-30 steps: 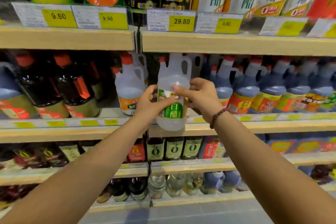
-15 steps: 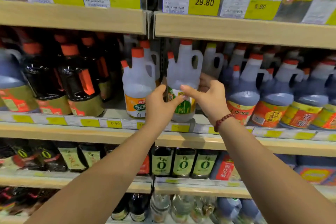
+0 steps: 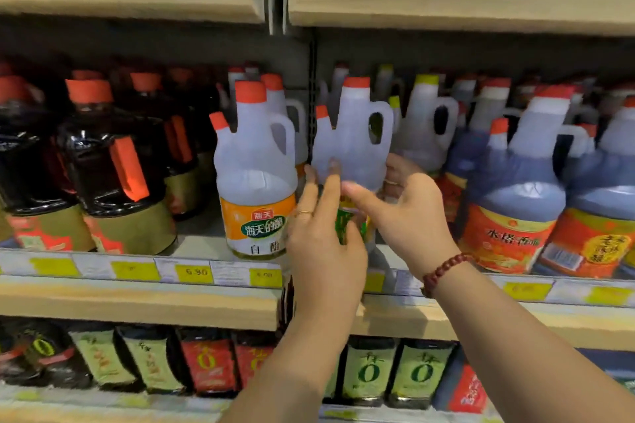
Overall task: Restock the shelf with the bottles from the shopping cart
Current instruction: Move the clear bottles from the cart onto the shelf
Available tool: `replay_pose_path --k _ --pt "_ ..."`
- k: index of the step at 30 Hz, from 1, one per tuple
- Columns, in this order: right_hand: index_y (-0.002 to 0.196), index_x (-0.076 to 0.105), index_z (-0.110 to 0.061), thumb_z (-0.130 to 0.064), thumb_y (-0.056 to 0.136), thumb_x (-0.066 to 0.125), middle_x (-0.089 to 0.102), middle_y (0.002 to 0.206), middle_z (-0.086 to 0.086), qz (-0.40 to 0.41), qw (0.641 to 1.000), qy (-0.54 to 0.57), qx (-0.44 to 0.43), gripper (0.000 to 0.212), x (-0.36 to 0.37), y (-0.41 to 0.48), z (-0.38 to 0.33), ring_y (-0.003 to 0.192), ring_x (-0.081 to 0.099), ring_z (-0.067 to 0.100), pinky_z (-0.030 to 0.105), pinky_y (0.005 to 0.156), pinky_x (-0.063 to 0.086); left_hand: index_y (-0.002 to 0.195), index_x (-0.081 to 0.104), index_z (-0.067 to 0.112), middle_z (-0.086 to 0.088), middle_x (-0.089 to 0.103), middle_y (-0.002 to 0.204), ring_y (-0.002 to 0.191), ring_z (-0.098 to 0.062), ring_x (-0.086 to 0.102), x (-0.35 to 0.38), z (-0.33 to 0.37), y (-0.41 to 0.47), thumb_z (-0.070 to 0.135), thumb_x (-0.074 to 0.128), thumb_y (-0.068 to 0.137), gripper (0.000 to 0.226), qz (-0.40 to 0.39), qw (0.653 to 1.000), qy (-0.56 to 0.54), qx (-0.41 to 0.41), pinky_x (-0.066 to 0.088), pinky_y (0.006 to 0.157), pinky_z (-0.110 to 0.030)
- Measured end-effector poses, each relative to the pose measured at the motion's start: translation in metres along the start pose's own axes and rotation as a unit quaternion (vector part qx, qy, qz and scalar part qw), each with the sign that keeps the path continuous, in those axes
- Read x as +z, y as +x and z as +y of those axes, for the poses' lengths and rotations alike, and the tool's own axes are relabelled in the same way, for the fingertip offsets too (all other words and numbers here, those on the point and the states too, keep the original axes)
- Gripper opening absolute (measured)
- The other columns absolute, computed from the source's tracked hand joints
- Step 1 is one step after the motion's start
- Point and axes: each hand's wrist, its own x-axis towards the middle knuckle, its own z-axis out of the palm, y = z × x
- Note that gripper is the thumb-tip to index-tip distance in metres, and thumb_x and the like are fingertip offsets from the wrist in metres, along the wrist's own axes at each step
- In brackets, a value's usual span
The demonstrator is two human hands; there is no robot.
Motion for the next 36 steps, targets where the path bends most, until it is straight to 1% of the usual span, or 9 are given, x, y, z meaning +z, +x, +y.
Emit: replay_pose_path --k 5,8,12,16,19,23,27,33,36 --pt "0.131 0.029 -0.034 -0.022 0.077 0.073 0.066 0.086 -0.004 -0.016 0.998 -0.054 -0.013 0.071 0.005 0.007 0.006 0.074 0.068 0.013 0.035 0.064 0.058 0.133 0.052 0.022 -0.005 0.038 0.149 0.136 -0.022 0.036 0.012 0.000 0.011 0.001 0.061 0.083 0.056 0.016 0.999 0.035 0.027 0.037 0.110 -0.038" --pt "0.130 0.035 -0.035 -0.011 0.080 0.066 0.065 0.085 0.002 -0.040 0.989 -0.138 -0.034 0.064 0.009 0.012 0.007 0.072 0.065 0.016 0.041 0.069 0.058 0.134 0.052 0.021 -0.007 0.033 0.151 0.138 -0.026 0.033 0.021 0.000 0.017 -0.003 0.056 0.084 0.055 0.017 0.997 0.063 0.049 0.034 0.111 -0.040" --pt "0.127 0.043 -0.034 -0.015 0.081 0.067 0.058 0.108 -0.003 -0.045 0.993 -0.109 -0.015 0.055 0.012 0.028 0.010 0.093 0.060 0.016 0.035 0.086 0.054 0.147 0.027 0.030 -0.002 0.015 0.158 0.144 -0.025 0.019 0.025 0.006 0.030 -0.005 0.051 0.086 0.074 -0.044 0.994 0.097 0.015 0.019 0.113 -0.028" --pt "0.130 0.040 -0.039 -0.018 0.080 0.068 0.048 0.135 -0.002 -0.051 0.992 -0.118 0.016 0.061 0.011 0.043 0.019 0.120 0.050 0.019 0.031 0.099 0.046 0.149 0.014 0.031 -0.002 0.004 0.159 0.144 -0.028 0.015 0.022 0.011 0.046 -0.001 0.051 0.086 0.080 -0.108 0.980 0.168 0.016 0.027 0.116 -0.040" --pt "0.130 0.039 -0.038 -0.016 0.082 0.066 0.048 0.135 -0.002 -0.047 0.991 -0.128 0.003 0.059 0.011 0.040 0.023 0.117 0.050 0.016 0.021 0.093 0.041 0.148 0.020 0.027 -0.008 0.010 0.157 0.142 -0.031 0.020 0.023 0.009 0.047 -0.001 0.055 0.083 0.079 -0.120 0.977 0.171 0.026 0.032 0.113 -0.042" --pt "0.129 0.035 -0.039 -0.017 0.085 0.063 0.051 0.129 0.005 -0.045 0.990 -0.135 0.003 0.057 0.014 0.038 0.023 0.111 0.054 0.022 0.028 0.093 0.045 0.145 0.027 0.021 -0.013 0.015 0.155 0.138 -0.035 0.028 0.027 0.006 0.050 0.007 0.058 0.086 0.068 -0.110 0.975 0.188 0.048 0.033 0.112 -0.043" --pt "0.136 0.032 -0.037 -0.014 0.086 0.059 0.055 0.122 0.011 -0.049 0.982 -0.183 0.002 0.061 0.013 0.041 0.023 0.108 0.056 0.027 0.025 0.080 0.042 0.144 0.029 0.018 -0.017 0.017 0.154 0.134 -0.037 0.035 0.031 0.001 0.054 0.006 0.059 0.084 0.067 -0.108 0.973 0.189 0.072 0.039 0.107 -0.046" --pt "0.140 0.022 -0.037 -0.015 0.088 0.058 0.053 0.123 0.008 -0.084 0.982 -0.171 0.017 0.067 0.016 0.038 0.025 0.103 0.055 0.019 0.024 0.081 0.040 0.147 0.004 0.025 -0.006 -0.007 0.157 0.142 -0.030 0.022 0.040 -0.003 0.066 0.006 0.058 0.085 0.084 -0.172 0.949 0.264 0.022 0.036 0.110 -0.041" --pt "0.143 0.012 -0.043 -0.008 0.085 0.060 0.040 0.144 0.006 -0.130 0.975 -0.177 0.046 0.083 0.009 0.040 0.023 0.123 0.048 0.026 0.031 0.095 0.042 0.146 -0.009 0.024 -0.006 -0.016 0.156 0.146 -0.027 0.005 0.042 -0.004 0.072 0.009 0.058 0.086 0.091 -0.216 0.931 0.293 0.013 0.032 0.112 -0.038"
